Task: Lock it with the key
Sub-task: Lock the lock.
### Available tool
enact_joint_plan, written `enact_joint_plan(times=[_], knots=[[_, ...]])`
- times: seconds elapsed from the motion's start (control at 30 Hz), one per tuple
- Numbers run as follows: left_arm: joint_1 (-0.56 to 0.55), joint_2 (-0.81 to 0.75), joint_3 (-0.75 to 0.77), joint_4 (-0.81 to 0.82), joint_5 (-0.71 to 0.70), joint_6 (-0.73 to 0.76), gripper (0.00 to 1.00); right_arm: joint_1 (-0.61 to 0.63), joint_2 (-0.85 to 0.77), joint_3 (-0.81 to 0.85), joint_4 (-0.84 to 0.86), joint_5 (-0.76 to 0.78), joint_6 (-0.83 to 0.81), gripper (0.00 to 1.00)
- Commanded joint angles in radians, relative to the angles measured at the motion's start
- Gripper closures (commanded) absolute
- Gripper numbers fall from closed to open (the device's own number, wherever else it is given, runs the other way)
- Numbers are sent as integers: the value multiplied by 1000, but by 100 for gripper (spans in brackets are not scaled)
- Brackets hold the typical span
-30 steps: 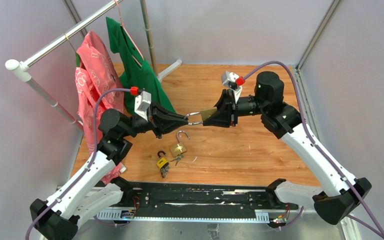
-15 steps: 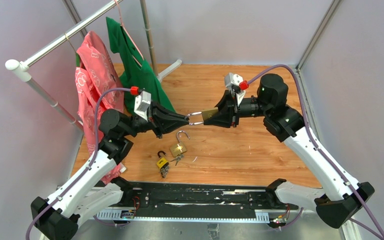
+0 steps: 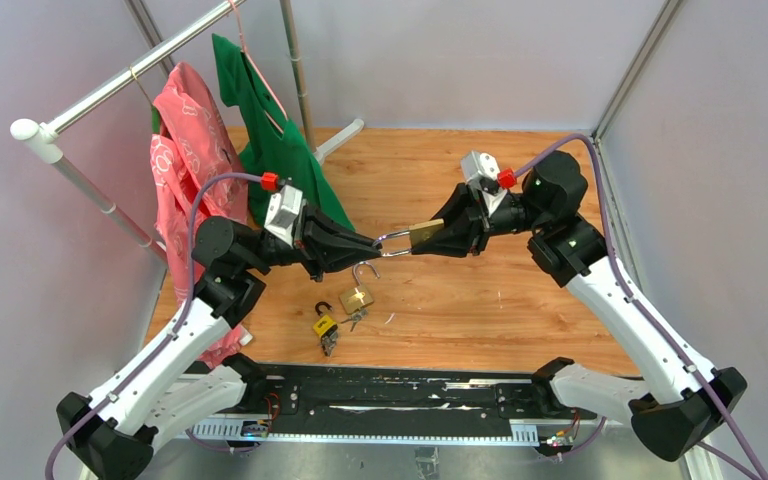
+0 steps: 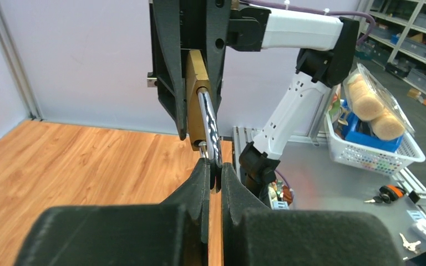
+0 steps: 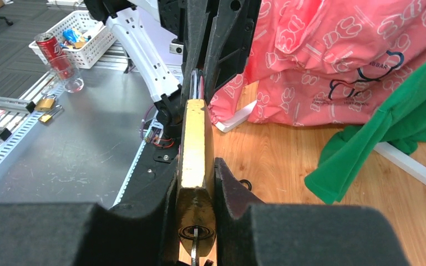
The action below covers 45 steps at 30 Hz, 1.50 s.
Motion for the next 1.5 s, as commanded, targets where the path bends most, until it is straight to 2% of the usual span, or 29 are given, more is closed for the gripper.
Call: enact_joint_plan(times=[0.0,0.17,0.37,0.67,0.87,1.07,1.27,1.4,1.47], knots=[[-23,-33,51,-56,111,69,100,-40,2,36,126,-22,12,100],[-23,-43,82,-186,111,202,100,-49,44,89,61,-132,22,100],[-23,-55,85,-194,15,322,100,-43,24,64,72,-96,40,100],[-80,-21,84,-195,61,210,100,-36,-32,1,155,70,30,100],[-86,3,97,-197,57,179,100,-30,-40,-22,189,96,25,100],[-94,21,107,-195,68,171,100,-28,-52,-45,206,154,-9,100],[-100,27,100,-189,49,180,100,-15,-36,-56,256,138,31,100],[-120,28,61,-86,-4,179,100,30,-35,-92,331,163,69,100],[-122,20,44,-62,-35,226,100,40,-36,-95,331,169,89,100]])
